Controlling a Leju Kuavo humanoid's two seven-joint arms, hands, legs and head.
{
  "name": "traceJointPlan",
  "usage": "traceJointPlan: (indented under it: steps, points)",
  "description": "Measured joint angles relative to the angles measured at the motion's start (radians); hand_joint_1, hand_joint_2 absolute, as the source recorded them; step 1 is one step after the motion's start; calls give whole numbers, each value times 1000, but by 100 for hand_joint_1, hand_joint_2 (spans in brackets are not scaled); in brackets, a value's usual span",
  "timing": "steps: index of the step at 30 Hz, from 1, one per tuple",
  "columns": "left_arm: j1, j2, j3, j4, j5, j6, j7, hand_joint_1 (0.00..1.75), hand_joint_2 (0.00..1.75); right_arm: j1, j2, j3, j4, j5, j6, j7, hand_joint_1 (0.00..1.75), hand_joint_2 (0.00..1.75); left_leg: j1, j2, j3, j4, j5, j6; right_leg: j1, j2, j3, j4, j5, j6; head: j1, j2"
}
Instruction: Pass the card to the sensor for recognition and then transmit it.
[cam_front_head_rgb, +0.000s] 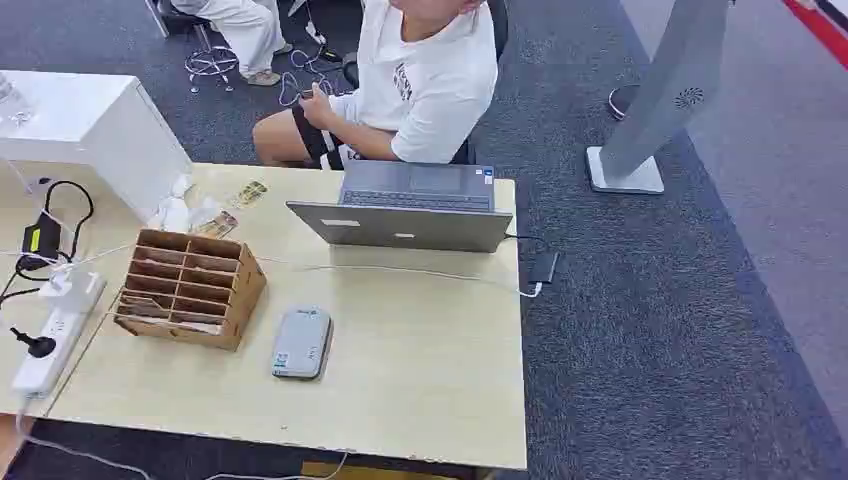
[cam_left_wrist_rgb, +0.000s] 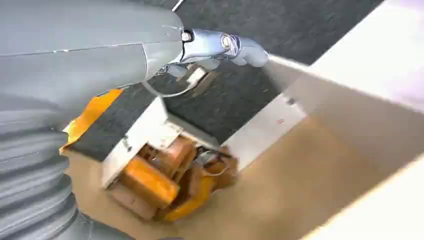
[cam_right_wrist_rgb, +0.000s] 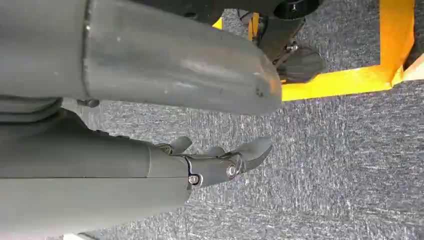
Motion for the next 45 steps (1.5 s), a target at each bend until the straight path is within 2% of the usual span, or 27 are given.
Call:
traceJointPlan:
  steps: [8, 12, 14, 15, 21, 28, 30, 37, 45]
  points:
    - [69, -36, -73, -196, 106, 48, -3, 0, 175, -3, -5, 13, 11, 5, -16, 10, 0, 0, 0, -1, 0, 0, 0, 0, 0, -1, 0, 0, 0, 0, 0, 0]
    - [129, -64, -137, -355, 174, 79, -7, 0, 175, -5, -8, 16, 19, 17, -23, 22, 0, 0, 0, -1, 0, 0, 0, 0, 0, -1, 0, 0, 0, 0, 0, 0]
    - [146, -71, -151, -389, 187, 85, -8, 0, 175, -6, -8, 18, 21, 17, -24, 26, 0, 0, 0, -1, 0, 0, 0, 0, 0, -1, 0, 0, 0, 0, 0, 0]
    - [162, -80, -174, -460, 210, 93, -10, 0, 175, -7, -9, 24, 23, 18, -31, 31, 0, 0, 0, -1, 0, 0, 0, 0, 0, -1, 0, 0, 0, 0, 0, 0]
    - [197, -115, -245, -684, 235, 84, -31, 0, 175, -7, -10, 37, 28, 35, -34, 49, 0, 0, 0, -1, 0, 0, 0, 0, 0, -1, -1, 0, 0, 0, 0, 0]
    - [212, -142, -359, -936, 164, 95, -98, 0, 175, -11, -13, 56, 35, 52, -44, 58, 0, 0, 0, 0, 0, 0, 0, 0, 0, -1, 0, 0, 0, 0, 0, 0]
    - [211, -142, -387, -992, 131, 119, -116, 0, 175, -12, -14, 63, 37, 55, -45, 60, 0, 0, 0, -1, 0, 0, 0, 0, 0, -1, 0, 0, 0, 0, 0, 0]
    - [176, -100, -495, -1054, -31, 259, -130, 0, 175, -19, -16, 78, 37, 73, -44, 70, 0, 0, 0, 0, 0, 0, 0, 0, 0, 0, -1, 0, 0, 0, 0, 0]
    - [57, -39, -625, -1052, -242, 369, -88, 0, 175, -32, -19, 99, 37, 93, -28, 87, 0, 0, 0, 0, 1, 0, 1, 0, 0, 0, 0, 0, 1, 0, 0, 0]
